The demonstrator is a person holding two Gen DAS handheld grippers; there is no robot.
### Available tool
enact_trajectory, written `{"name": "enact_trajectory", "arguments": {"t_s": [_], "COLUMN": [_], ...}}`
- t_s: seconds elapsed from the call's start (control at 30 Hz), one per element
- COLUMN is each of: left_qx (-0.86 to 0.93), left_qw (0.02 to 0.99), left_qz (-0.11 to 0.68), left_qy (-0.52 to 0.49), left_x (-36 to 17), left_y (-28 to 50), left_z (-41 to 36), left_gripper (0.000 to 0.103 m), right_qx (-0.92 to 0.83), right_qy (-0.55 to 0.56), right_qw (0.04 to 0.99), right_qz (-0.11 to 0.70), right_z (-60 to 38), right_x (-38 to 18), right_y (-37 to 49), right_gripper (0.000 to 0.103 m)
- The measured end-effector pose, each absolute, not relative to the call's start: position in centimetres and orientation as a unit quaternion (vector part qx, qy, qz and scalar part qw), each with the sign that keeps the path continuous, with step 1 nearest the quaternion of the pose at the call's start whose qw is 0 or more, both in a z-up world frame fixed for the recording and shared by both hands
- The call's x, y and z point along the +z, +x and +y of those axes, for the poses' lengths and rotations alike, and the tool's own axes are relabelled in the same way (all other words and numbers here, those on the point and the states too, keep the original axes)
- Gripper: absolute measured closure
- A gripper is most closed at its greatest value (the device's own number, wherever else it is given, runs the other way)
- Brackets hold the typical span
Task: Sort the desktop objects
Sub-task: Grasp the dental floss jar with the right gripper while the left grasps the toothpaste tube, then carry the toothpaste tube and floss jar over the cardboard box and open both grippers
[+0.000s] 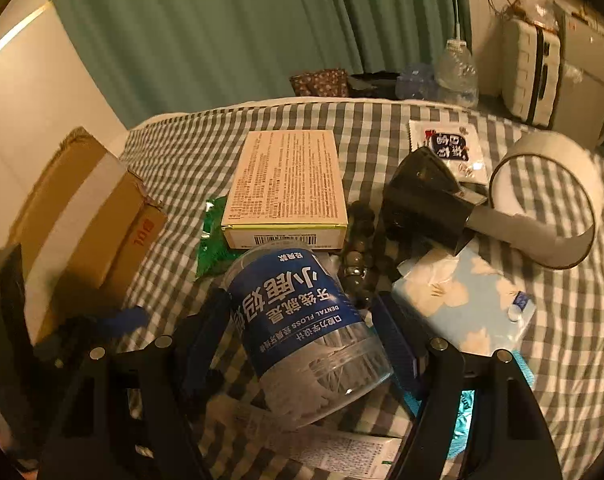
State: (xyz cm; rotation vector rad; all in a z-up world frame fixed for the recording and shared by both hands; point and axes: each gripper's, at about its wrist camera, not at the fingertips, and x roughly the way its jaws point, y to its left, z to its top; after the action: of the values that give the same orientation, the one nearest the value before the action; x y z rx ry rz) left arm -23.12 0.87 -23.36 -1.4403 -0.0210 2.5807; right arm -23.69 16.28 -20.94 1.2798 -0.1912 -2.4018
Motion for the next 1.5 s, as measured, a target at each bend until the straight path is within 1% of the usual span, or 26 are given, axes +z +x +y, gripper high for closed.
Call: {"name": "enact_trajectory", "arguments": {"t_s": [0.17,0.23,0.27,0.3,0.33,0.37,0.43,0.6,0.7,0.83,0.93,0.97,1.0,1.03,1.07,1.1,1.13,1.2,1.23,1.5], "left_qx": [0.868,0.871,0.872,0.872,0.872,0.873,0.874,0.874,0.871,0.853,0.835,0.825,0.820,0.821,0.820,0.820,0.818,0.812,0.811,0.812], "left_qw": [0.118,0.122,0.127,0.130,0.134,0.137,0.140,0.184,0.220,0.264,0.276,0.282,0.287,0.292,0.293,0.291,0.293,0.297,0.295,0.279], "left_qz": [-0.005,0.004,0.011,0.015,0.020,0.024,0.036,0.058,0.095,0.144,0.182,0.186,0.182,0.171,0.165,0.160,0.156,0.147,0.145,0.113], "left_qy": [-0.482,-0.476,-0.473,-0.471,-0.470,-0.468,-0.465,-0.446,-0.430,-0.426,-0.440,-0.454,-0.460,-0.461,-0.462,-0.465,-0.470,-0.481,-0.484,-0.499], "left_x": [-22.8,-22.4,-22.3,-22.2,-22.2,-22.2,-22.0,-21.3,-21.4,-22.6,-24.1,-24.7,-24.9,-24.6,-24.5,-24.1,-23.9,-23.5,-23.4,-22.8], "left_y": [-22.1,-21.6,-21.6,-21.4,-21.2,-21.0,-20.9,-19.8,-19.4,-19.7,-20.2,-20.5,-20.6,-20.6,-20.6,-20.7,-20.8,-20.6,-20.4,-18.7], "left_z": [1.4,1.7,2.0,2.1,2.3,2.5,3.1,4.9,7.2,10.0,11.4,11.5,11.4,11.1,10.9,10.6,10.5,10.1,10.0,9.6], "left_gripper": [0.000,0.000,0.000,0.000,0.000,0.000,0.000,0.000,0.000,0.000,0.000,0.002,0.005,0.018,0.027,0.046,0.062,0.075,0.078,0.078], "right_qx": [-0.848,-0.851,-0.845,-0.838,-0.833,-0.841,-0.853,-0.877,-0.888,-0.890,-0.886,-0.885,-0.884,-0.884,-0.882,-0.881,-0.880,-0.879,-0.879,-0.881], "right_qy": [0.476,0.472,0.484,0.498,0.507,0.497,0.480,0.447,0.425,0.425,0.434,0.435,0.436,0.435,0.435,0.437,0.438,0.439,0.439,0.441], "right_qw": [0.222,0.221,0.220,0.220,0.218,0.213,0.203,0.166,0.151,0.120,0.107,0.101,0.100,0.100,0.100,0.101,0.102,0.102,0.101,0.085], "right_qz": [-0.073,-0.063,-0.052,-0.045,-0.037,-0.025,-0.019,-0.057,-0.085,-0.114,-0.127,-0.129,-0.134,-0.142,-0.148,-0.153,-0.156,-0.158,-0.158,-0.148], "right_z": [16.3,15.9,15.5,15.1,14.9,14.7,14.9,18.0,21.3,24.7,25.9,26.3,26.8,27.1,27.1,27.3,27.5,27.6,27.5,27.5], "right_x": [-21.2,-21.2,-21.7,-22.1,-22.6,-22.8,-22.5,-19.5,-17.5,-17.5,-18.0,-18.0,-18.0,-18.0,-18.2,-18.4,-18.5,-18.6,-18.5,-17.7], "right_y": [-23.1,-22.9,-22.9,-23.1,-23.0,-22.6,-22.1,-20.2,-18.4,-17.7,-18.0,-18.0,-18.6,-18.6,-18.8,-18.9,-18.9,-18.9,-18.8,-16.6], "right_gripper": [0.031,0.030,0.027,0.027,0.027,0.030,0.032,0.038,0.040,0.040,0.040,0.040,0.040,0.040,0.040,0.040,0.040,0.040,0.040,0.040]}}
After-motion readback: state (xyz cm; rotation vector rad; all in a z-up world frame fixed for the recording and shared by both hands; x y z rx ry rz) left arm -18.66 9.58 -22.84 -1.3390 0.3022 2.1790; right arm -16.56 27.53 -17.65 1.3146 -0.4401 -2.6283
